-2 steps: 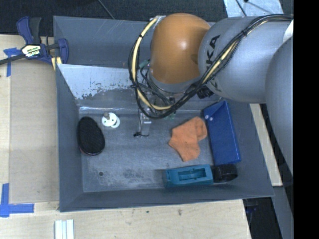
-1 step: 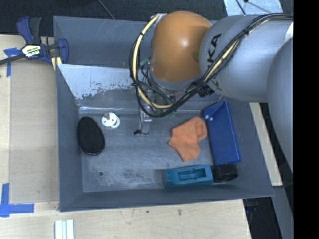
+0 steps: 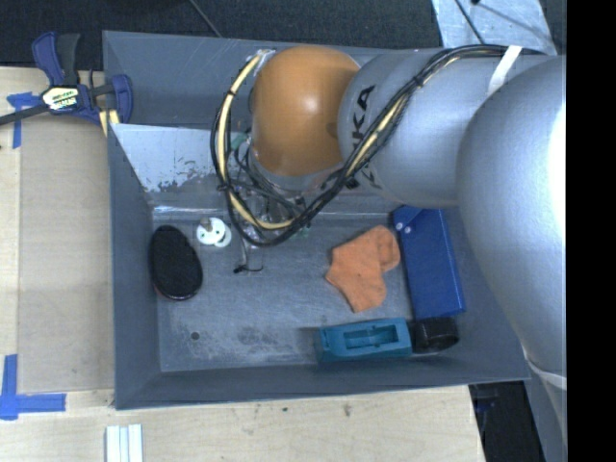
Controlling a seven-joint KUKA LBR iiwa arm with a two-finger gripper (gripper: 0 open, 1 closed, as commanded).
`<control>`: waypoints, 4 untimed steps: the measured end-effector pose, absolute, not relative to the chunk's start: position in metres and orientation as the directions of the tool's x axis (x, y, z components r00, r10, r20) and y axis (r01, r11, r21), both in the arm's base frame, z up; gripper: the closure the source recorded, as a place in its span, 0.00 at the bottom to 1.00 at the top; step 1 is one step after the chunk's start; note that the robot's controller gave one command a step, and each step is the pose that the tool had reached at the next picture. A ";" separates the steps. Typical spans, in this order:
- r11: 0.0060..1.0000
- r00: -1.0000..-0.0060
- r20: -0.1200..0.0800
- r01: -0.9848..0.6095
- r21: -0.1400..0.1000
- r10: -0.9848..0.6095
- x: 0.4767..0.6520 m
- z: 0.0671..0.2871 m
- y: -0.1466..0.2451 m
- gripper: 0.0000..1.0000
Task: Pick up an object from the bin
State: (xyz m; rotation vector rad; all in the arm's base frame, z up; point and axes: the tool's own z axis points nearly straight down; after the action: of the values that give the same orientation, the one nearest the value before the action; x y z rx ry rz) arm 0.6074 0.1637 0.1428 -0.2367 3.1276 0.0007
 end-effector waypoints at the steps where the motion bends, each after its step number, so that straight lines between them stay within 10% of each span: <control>1: 0.888 -0.888 -0.003 -0.461 0.000 -0.461 0.595 0.140 0.199 0.00; 2: 0.932 -0.932 -0.001 -0.362 0.001 -0.362 0.582 0.132 0.227 0.00; 3: 0.750 -0.750 -0.009 -0.661 -0.003 -0.661 0.585 0.091 0.237 0.00; 4: 0.651 -0.651 -0.009 -0.759 -0.005 -0.759 0.580 0.074 0.241 1.00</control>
Offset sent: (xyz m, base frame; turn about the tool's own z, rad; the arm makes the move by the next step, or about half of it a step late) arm -0.0257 0.0620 -0.0105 -0.2185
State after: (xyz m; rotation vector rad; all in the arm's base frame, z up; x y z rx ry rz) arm 0.5799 0.2408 0.0744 -1.3079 2.8455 -0.0011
